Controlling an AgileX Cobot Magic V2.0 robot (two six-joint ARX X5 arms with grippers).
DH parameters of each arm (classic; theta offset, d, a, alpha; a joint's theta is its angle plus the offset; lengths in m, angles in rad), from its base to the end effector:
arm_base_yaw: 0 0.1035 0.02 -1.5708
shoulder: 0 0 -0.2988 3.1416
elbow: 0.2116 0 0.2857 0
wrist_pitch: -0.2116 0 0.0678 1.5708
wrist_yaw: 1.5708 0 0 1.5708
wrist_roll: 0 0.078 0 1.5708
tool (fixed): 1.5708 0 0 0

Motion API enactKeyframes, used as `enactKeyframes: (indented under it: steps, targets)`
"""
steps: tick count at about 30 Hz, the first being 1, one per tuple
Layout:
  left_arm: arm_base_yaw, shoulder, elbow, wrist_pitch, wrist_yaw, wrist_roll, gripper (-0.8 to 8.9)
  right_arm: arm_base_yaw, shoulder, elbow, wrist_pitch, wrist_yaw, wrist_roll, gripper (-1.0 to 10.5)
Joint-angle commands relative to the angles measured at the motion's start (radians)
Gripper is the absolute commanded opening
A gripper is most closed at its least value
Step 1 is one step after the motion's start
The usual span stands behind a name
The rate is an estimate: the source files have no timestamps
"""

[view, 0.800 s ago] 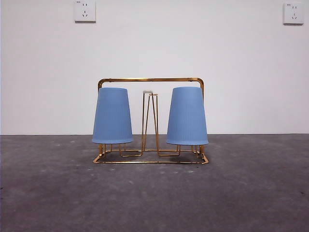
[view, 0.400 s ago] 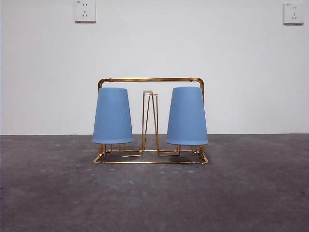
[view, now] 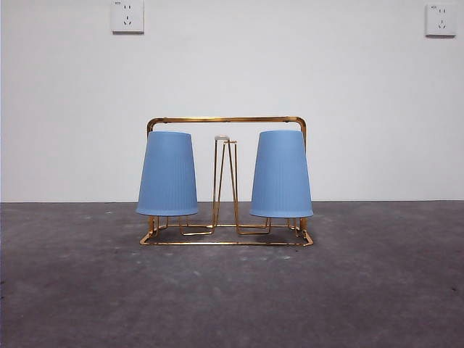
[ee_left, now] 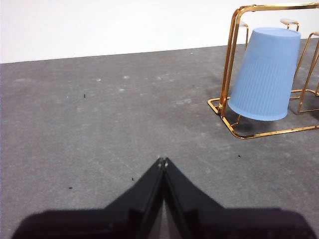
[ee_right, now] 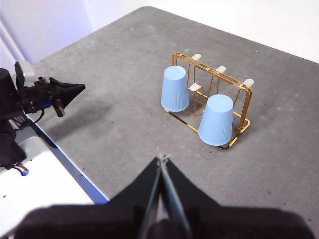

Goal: Pick up cup 1,put cup 1 in the cup rack,pick up cup 2,put cup 2 in the cup rack

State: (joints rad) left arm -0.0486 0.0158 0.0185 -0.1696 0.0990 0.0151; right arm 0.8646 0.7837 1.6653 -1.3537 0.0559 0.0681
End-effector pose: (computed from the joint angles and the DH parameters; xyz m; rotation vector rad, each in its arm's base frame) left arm 0.1433 -0.0147 0.1448 0.0108 0.1659 -0.1485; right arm 0.0484 0.0500 0.5019 -0.1520 0.4608 0.7772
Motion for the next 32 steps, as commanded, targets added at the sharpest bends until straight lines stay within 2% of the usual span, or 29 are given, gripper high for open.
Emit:
enactKeyframes:
  steps: [1,4,6,8,14,18,20,22,24,27,32]
  targets:
    - [0.002,0.0,-0.01,0.007,0.005,-0.005,-0.03,0.0,-0.001,-0.008,-0.025,0.004,0.011,0.0]
    - [0.002,0.0,-0.01,0.007,0.005,-0.005,-0.03,-0.023,-0.002,-0.008,-0.024,0.04,-0.036,0.0]
    - [0.002,0.0,-0.01,0.007,0.005,-0.005,-0.03,-0.081,-0.013,-0.008,-0.023,0.07,-0.058,0.0]
    - [0.002,0.0,-0.01,0.007,0.005,-0.005,-0.03,-0.173,-0.017,-0.014,0.006,0.06,-0.101,0.0]
    - [0.002,0.0,-0.01,0.007,0.005,-0.005,-0.03,-0.562,-0.085,-0.133,0.204,-0.134,-0.142,0.0]
    - [0.002,0.0,-0.01,0.007,0.005,-0.005,-0.03,-0.735,-0.169,-0.316,0.381,-0.24,-0.184,0.0]
    - [0.002,0.0,-0.01,0.007,0.005,-0.005,-0.03,-0.797,-0.223,-0.444,0.499,-0.333,-0.198,0.0]
    - [0.002,0.0,-0.01,0.007,0.005,-0.005,-0.03,-0.84,-0.275,-0.573,0.618,-0.417,-0.201,0.0]
    - [0.002,0.0,-0.01,0.007,0.005,-0.005,-0.03,-0.867,-0.328,-0.705,0.727,-0.442,-0.2,0.0]
    - [0.002,0.0,-0.01,0.007,0.005,-0.005,-0.03,-0.886,-0.404,-0.896,0.867,-0.433,-0.2,0.0]
    - [0.002,0.0,-0.01,0.007,0.005,-0.005,-0.03,-0.887,-0.523,-1.154,1.023,-0.365,-0.2,0.0]
